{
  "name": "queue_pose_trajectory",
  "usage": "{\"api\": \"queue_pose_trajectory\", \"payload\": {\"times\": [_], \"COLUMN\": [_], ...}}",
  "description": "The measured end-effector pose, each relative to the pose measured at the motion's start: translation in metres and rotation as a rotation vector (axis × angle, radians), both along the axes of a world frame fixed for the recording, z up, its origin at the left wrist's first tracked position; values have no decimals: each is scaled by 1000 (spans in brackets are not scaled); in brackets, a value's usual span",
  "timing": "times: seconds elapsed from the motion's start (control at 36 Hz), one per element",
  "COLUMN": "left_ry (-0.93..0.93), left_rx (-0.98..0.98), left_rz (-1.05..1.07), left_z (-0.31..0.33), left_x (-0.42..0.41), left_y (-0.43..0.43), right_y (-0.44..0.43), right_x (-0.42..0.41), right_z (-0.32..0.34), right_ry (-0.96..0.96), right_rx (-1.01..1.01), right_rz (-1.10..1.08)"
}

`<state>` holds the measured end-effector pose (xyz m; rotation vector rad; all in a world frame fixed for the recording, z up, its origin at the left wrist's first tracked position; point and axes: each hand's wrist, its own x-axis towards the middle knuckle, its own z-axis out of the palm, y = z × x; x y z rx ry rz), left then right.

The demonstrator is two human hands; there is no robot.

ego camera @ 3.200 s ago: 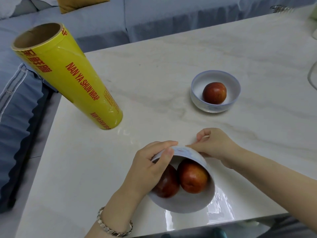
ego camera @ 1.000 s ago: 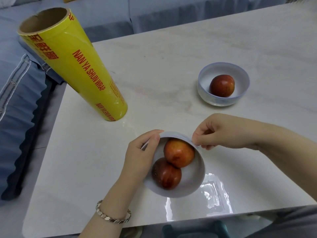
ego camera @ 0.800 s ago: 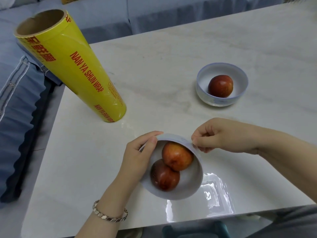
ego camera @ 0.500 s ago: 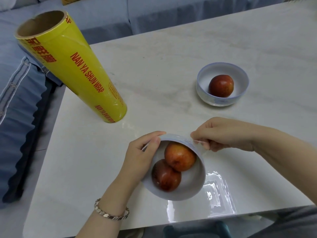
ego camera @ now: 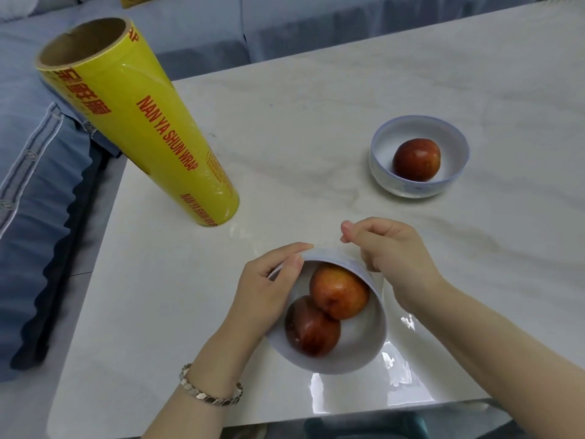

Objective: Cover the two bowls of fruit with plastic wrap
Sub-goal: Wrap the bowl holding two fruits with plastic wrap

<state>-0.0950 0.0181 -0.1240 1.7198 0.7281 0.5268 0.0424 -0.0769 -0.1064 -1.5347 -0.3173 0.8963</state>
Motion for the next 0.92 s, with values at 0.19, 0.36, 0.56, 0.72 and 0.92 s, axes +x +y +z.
{"api": "queue_pose_trajectory", "payload": {"times": [0.19,0.36,0.56,0.72,0.92], "left_ry": [-1,-7,-33,-37,5], "left_rx": [35,43,38,17,30], "left_rz": [37,57,49,62,76], "left_z": [-3,-3,-3,-2,-4], "left_x": [-4,-6,-5,-6,-6], "left_y": [-1,-3,-4,-4,-1], "right_y": [7,5,-2,-25,-19], "right_x": [-6,0,11,1,-20], "right_z": [-5,-4,-6,21,8], "right_ry": [-162,-123,-192,-472,-707], "right_rx": [-147,-259,-279,48,-62], "right_rz": [49,134,176,181,564]}}
